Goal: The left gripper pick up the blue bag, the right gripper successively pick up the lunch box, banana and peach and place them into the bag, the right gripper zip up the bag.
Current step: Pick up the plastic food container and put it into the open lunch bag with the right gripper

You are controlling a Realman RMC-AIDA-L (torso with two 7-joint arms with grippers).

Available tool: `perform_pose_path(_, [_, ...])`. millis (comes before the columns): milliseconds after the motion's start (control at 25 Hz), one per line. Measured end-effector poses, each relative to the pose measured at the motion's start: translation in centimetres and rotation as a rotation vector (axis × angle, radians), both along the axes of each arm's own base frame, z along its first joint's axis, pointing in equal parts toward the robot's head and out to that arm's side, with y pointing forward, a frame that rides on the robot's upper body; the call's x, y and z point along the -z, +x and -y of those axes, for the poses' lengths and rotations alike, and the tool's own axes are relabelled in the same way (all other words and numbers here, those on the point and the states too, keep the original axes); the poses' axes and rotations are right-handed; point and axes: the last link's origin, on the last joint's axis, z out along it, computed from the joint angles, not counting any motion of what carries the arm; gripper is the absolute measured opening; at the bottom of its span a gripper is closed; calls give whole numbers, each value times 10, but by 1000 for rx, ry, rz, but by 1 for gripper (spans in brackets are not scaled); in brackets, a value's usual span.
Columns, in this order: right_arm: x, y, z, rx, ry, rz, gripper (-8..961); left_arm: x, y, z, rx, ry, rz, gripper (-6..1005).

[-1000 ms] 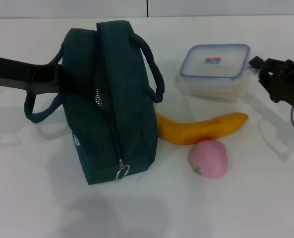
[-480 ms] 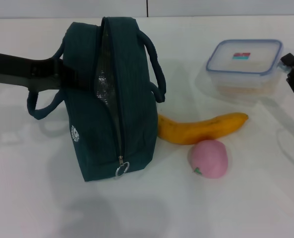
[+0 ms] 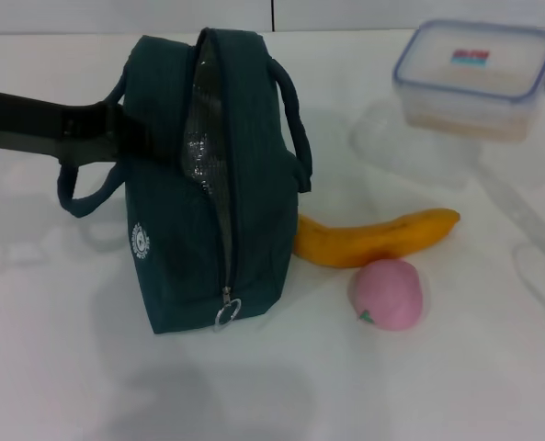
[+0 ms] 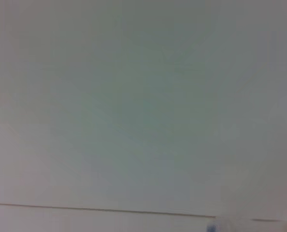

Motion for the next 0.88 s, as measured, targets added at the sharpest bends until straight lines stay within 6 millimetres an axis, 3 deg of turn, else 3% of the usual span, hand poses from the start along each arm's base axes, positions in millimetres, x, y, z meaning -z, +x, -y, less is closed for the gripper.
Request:
perform_pose_path(240, [-8, -24, -4, -124, 22, -85, 140, 1, 3, 0, 9, -5, 3, 34])
perform_pose_path(480, [-11, -59, -20, -269, 24, -122, 147, 2, 7, -2, 21, -11, 6, 34])
perform_pose_path(680, [-3, -99, -38, -394, -28, -126, 153, 6, 14, -2, 45, -35, 8, 34])
perform_pose_path(880, [13, -124, -47, -460, -110, -92, 159, 13, 22, -1, 73, -62, 21, 34])
